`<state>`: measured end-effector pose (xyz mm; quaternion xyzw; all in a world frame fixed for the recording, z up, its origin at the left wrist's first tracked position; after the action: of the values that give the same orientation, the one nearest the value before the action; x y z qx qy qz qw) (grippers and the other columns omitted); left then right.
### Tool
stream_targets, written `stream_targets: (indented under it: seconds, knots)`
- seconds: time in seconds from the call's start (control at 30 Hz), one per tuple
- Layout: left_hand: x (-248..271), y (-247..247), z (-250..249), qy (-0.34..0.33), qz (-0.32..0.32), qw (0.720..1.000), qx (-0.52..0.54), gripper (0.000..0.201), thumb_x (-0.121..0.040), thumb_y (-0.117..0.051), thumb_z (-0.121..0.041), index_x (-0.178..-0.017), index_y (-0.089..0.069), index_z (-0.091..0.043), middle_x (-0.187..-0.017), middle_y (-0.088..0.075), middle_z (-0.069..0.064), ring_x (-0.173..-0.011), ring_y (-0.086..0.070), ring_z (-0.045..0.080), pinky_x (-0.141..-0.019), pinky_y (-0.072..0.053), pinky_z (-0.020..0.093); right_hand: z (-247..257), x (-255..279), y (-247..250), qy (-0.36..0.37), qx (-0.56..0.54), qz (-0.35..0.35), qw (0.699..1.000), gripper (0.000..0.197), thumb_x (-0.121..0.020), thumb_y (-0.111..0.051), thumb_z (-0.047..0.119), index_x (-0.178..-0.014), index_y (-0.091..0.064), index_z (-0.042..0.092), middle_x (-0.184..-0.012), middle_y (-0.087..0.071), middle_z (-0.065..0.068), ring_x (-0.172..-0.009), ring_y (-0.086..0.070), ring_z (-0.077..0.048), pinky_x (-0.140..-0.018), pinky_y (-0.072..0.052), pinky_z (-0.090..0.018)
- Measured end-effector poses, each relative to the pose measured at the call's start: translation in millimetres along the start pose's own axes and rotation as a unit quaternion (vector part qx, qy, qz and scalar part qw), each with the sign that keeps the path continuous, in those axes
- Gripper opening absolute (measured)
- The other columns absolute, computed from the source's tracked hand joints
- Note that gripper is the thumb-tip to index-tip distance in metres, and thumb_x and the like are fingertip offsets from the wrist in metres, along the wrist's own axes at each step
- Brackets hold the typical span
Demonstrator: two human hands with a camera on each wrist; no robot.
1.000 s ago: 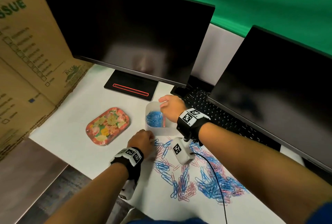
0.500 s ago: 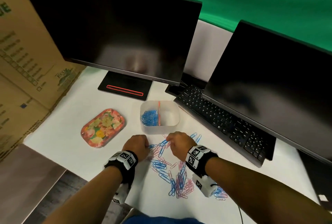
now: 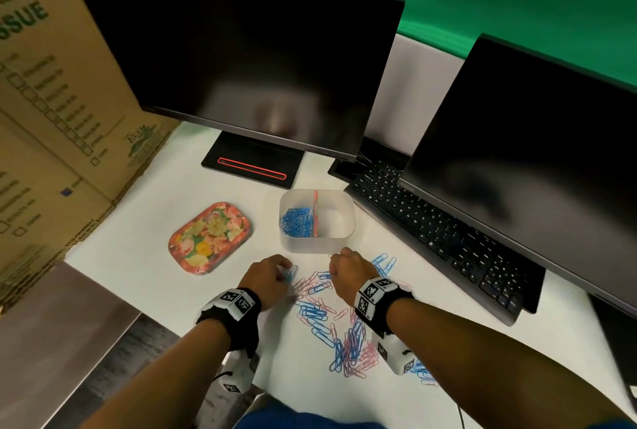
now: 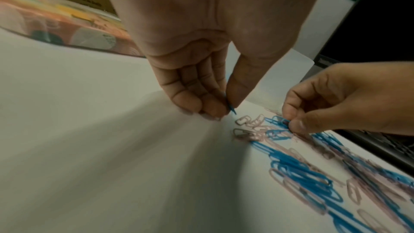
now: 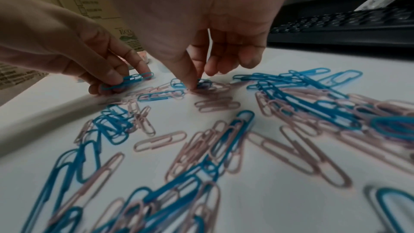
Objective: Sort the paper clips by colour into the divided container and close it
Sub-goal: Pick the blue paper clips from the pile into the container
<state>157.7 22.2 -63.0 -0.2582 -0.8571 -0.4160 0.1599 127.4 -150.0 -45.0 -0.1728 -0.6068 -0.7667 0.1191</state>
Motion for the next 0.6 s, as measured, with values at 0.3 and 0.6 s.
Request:
stream_targets:
  seconds: [0.3, 0.6]
  knots:
    - [-3, -1, 6, 0.006, 0.010, 0.984, 0.178, 0.019, -0.077, -0.062, -0.001, -0.081, -0.066, -0.020, -0.066, -0.066, 0.002, -0.061, -0.060, 0.020, -0.071, -0.053, 0.033, -35, 11, 9, -0.076, -0.309, -0.037, 0.947, 0.013, -0.081, -0.060, 0.009, -0.077, -0.067, 0.020, -0.072, -0.065, 0.002, -0.067, -0.062, -0.014, -0.056, -0.048, -0.011]
    - [4, -9, -2, 0.028, 0.028, 0.911, 0.411, 0.019, -0.087, -0.052, 0.010, -0.086, -0.067, -0.002, -0.077, -0.065, 0.010, -0.059, -0.056, 0.016, -0.054, -0.049, 0.019, -26, 28, 2, -0.101, -0.624, 0.049, 0.773, 0.026, -0.085, -0.042, -0.012, -0.079, -0.060, 0.006, -0.060, -0.051, -0.011, -0.049, -0.053, -0.017, -0.049, -0.047, -0.025]
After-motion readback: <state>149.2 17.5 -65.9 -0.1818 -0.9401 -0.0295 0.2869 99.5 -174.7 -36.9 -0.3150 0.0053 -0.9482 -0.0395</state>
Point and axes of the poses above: each hand's wrist, its own x-axis away from the middle knuckle, its own y-axis out of the back of the hand, z = x × y, the point moved 8 cm from there along -x, towards the middle knuckle
